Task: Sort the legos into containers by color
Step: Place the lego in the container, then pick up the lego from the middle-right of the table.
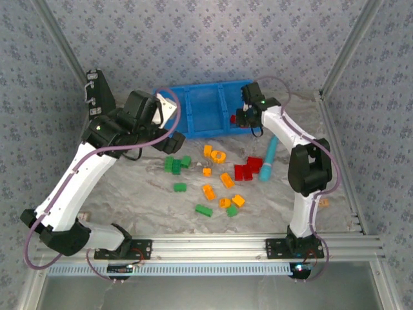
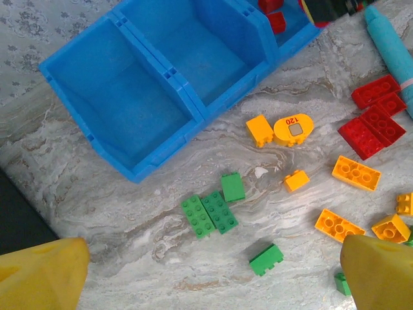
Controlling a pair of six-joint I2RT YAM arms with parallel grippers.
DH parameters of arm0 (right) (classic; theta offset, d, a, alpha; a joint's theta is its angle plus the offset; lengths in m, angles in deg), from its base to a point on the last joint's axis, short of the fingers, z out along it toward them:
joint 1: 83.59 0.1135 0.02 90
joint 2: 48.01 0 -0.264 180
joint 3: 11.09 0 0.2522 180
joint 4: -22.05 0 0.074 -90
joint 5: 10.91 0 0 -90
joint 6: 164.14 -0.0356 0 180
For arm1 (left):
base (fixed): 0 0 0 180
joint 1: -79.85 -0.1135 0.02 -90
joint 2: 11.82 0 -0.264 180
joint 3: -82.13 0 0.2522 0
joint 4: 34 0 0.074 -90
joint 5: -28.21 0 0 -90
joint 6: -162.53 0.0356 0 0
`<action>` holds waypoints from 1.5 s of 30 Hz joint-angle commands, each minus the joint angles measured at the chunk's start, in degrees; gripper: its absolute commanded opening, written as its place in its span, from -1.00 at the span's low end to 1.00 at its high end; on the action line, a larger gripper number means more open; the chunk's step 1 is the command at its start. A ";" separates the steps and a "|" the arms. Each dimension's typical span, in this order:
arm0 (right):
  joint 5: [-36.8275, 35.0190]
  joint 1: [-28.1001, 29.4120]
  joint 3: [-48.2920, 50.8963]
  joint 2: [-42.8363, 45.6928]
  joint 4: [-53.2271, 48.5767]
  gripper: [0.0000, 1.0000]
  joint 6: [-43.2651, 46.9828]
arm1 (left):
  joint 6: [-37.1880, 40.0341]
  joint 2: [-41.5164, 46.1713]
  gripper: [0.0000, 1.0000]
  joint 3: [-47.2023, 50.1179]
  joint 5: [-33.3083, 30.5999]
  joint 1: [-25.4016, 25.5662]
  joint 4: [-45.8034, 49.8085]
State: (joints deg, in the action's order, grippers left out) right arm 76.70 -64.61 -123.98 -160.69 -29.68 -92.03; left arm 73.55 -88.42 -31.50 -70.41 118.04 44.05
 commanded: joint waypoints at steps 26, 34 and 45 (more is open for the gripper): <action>-0.94 -1.72 7.96 7.28 0.44 0.24 2.07 | -1.46 2.15 1.00 2.38 0.16 -1.50 -1.13; 0.80 -0.75 24.73 16.63 1.58 0.28 -2.64 | -1.11 2.64 1.00 2.84 0.94 -1.68 -1.89; 2.37 0.13 26.80 12.93 2.86 0.55 -6.67 | -1.17 2.66 1.00 3.72 1.66 -1.90 -2.59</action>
State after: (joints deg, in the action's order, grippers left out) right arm 78.49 -64.79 -96.60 -145.54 -26.86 -96.64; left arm 72.94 -87.13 -27.79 -69.91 116.58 42.57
